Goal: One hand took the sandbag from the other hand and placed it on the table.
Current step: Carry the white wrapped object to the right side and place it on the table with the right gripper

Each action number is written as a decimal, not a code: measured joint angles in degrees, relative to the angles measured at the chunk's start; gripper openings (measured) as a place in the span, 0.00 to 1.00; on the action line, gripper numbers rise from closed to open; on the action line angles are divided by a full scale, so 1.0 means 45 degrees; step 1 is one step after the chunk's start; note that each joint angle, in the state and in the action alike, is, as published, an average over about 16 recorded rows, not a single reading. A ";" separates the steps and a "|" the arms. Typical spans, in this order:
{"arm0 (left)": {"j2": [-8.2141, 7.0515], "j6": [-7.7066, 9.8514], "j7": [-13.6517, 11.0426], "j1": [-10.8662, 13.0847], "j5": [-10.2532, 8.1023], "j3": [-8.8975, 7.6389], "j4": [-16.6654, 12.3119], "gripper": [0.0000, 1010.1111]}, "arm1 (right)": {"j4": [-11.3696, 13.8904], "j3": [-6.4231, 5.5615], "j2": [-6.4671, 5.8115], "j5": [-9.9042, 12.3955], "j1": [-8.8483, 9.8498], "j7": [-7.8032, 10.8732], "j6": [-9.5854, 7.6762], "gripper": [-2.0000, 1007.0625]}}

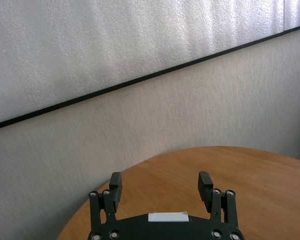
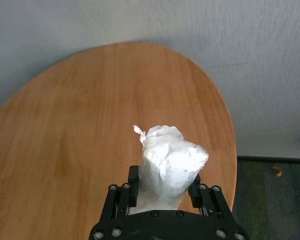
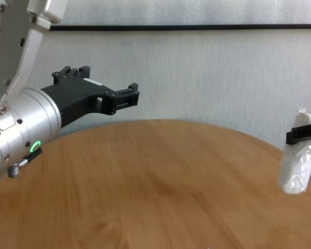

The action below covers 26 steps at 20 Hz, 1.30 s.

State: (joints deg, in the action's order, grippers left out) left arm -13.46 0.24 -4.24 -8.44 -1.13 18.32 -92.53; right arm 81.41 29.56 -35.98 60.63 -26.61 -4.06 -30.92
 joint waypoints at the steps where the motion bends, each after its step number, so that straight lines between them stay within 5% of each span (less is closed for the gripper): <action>1: 0.0000 0.0000 0.0000 0.0000 0.0000 0.0000 0.0000 0.99 | -0.0059 0.0038 0.0007 -0.0064 -0.0054 0.0036 -0.0089 0.56; 12: 0.0000 0.0000 0.0000 0.0000 0.0000 0.0000 0.0000 0.99 | -0.0444 0.0302 0.0113 -0.0460 -0.0436 0.0382 -0.0629 0.56; 26: 0.0000 0.0000 0.0000 0.0000 0.0000 0.0000 0.0000 0.99 | -0.0424 0.0281 0.0119 -0.0427 -0.0399 0.0385 -0.0529 0.68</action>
State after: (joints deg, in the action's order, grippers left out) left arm -13.46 0.24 -4.24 -8.44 -1.13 18.32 -92.53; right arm 79.51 30.82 -35.45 58.71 -28.40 -2.33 -33.30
